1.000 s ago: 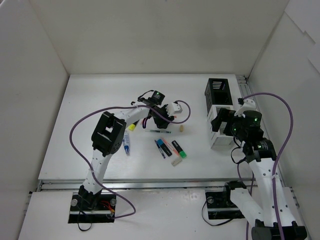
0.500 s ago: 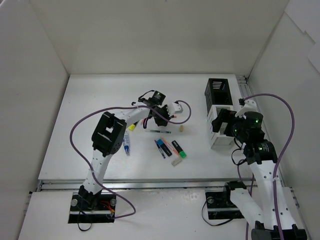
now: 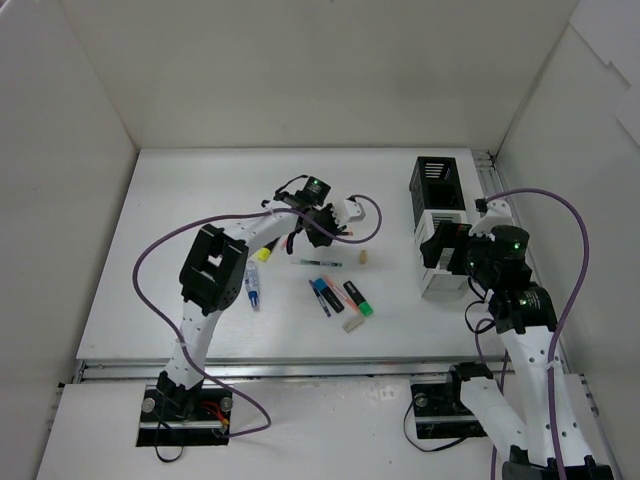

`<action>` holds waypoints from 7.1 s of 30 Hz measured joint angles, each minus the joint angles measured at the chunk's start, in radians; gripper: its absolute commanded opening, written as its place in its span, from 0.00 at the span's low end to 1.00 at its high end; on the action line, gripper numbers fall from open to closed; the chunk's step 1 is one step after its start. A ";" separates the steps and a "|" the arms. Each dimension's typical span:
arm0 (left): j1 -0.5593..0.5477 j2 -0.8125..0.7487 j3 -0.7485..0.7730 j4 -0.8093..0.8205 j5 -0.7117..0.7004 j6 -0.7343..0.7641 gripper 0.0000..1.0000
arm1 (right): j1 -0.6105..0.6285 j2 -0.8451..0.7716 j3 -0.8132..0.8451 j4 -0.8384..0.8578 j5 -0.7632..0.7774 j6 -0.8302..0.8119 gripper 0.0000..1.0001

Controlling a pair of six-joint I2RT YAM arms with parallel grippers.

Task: Sort the stationery into containers
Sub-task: Pick up the pen cap from the center of the board, then pick up the pen from the center of the board, then close the pen cap on the pen.

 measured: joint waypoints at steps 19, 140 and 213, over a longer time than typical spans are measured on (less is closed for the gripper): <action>0.093 -0.855 -0.570 0.276 -0.174 -0.530 0.00 | 0.293 0.103 0.018 -0.011 -0.132 -0.069 0.98; 0.138 -1.143 -0.925 0.208 0.538 -0.938 0.00 | 0.711 0.481 0.273 -0.175 -0.310 -1.923 0.00; 0.097 -1.062 -0.925 0.169 0.497 -0.974 0.00 | 0.840 0.628 0.349 -0.193 -0.306 -1.901 0.00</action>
